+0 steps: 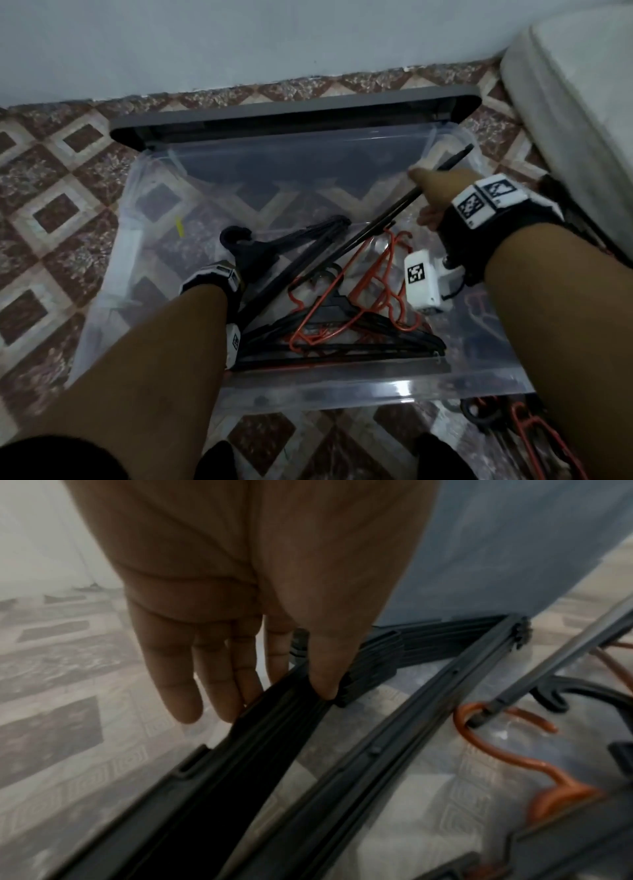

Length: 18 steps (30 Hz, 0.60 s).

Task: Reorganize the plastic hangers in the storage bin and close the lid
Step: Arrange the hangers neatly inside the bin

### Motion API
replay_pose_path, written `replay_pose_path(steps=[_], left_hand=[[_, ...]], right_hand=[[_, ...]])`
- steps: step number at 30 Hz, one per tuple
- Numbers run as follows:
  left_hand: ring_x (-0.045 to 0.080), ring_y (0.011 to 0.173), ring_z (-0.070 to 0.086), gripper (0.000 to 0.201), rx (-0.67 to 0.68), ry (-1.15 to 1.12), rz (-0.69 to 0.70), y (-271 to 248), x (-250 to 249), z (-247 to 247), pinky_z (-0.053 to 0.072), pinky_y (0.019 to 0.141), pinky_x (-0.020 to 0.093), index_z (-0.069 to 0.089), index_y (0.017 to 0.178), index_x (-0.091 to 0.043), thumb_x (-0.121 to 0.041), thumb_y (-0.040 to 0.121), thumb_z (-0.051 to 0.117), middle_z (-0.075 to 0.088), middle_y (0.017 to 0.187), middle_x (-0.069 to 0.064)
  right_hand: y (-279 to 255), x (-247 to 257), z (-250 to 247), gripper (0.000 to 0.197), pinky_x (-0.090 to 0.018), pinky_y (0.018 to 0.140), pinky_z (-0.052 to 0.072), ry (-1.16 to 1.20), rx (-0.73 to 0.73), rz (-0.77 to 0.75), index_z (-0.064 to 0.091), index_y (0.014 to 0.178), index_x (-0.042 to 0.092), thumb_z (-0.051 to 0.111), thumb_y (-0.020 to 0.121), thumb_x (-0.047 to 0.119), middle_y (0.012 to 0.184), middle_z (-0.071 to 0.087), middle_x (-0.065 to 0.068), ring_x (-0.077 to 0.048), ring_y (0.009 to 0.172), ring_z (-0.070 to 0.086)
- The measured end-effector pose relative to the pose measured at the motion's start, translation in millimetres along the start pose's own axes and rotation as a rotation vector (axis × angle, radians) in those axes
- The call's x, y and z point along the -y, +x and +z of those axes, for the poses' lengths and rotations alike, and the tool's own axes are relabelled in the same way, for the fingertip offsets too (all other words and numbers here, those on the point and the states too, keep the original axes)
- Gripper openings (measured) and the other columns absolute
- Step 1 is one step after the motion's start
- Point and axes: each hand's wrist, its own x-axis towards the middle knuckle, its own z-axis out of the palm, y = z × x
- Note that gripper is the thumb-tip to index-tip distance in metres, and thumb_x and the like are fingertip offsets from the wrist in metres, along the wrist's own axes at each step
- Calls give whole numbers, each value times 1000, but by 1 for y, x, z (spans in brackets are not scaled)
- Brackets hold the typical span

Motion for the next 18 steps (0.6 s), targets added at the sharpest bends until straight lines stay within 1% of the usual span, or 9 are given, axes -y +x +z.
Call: replay_pose_path(steps=[2,3,4,6,8,10,12,15,18], left_hand=[[17,86,43,43,-42,-54,-16,10,2,11,40,77,27,54,132,1,-18,94,59,62,114,17],[17,81,41,42,-56,-101,-42,13,1,13,36,76,26,55,131,1,-18,93,61,61,108,15],[17,71,39,37,-62,-92,-22,15,3,13,34,76,26,58,126,-2,-20,94,61,57,93,10],[15,60,36,19,-47,-77,37,12,8,1,36,73,28,56,105,-13,-28,95,59,46,78,6],[21,74,55,21,26,-48,105,13,14,-10,44,72,28,58,104,-13,-33,99,52,57,90,11],[26,89,64,30,5,-67,158,5,19,-26,52,72,25,65,113,-11,-34,99,50,64,90,5],[23,80,64,27,-63,-52,161,-13,18,-43,55,70,31,67,102,-21,-43,94,53,64,85,3],[24,80,60,41,-119,-71,208,-40,15,-68,47,70,30,58,91,-26,-64,83,47,55,84,1],[25,83,58,39,-151,-49,242,-75,12,-97,52,79,36,52,86,-22,-60,83,50,58,93,6]], right_hand=[[7,2,-4,66,-45,65,57,114,-40,17,58,67,12,57,44,74,54,68,-15,-34,58,71],[8,4,-4,66,-43,62,56,148,-43,19,59,66,10,56,47,73,53,67,-14,-32,55,71],[9,4,-5,62,-39,59,55,169,-32,26,60,67,9,56,52,70,55,68,-14,-31,56,71],[7,3,-3,48,-32,54,50,236,-6,46,62,76,9,56,68,56,61,71,-13,-28,58,72],[5,4,-2,37,-26,49,47,306,3,69,61,81,12,56,76,47,65,73,-10,-27,60,73],[0,5,-3,32,-22,42,45,359,7,80,59,84,16,59,81,48,73,74,-8,-25,61,73],[-5,5,-3,31,-20,41,43,421,65,93,59,87,18,61,85,48,80,70,-5,-22,61,71],[-15,8,-3,29,-18,43,43,493,129,111,61,84,17,62,86,47,77,65,-4,-18,54,66],[-29,30,-4,32,-22,44,47,433,116,15,60,79,14,62,86,45,74,64,-9,-18,48,65]])
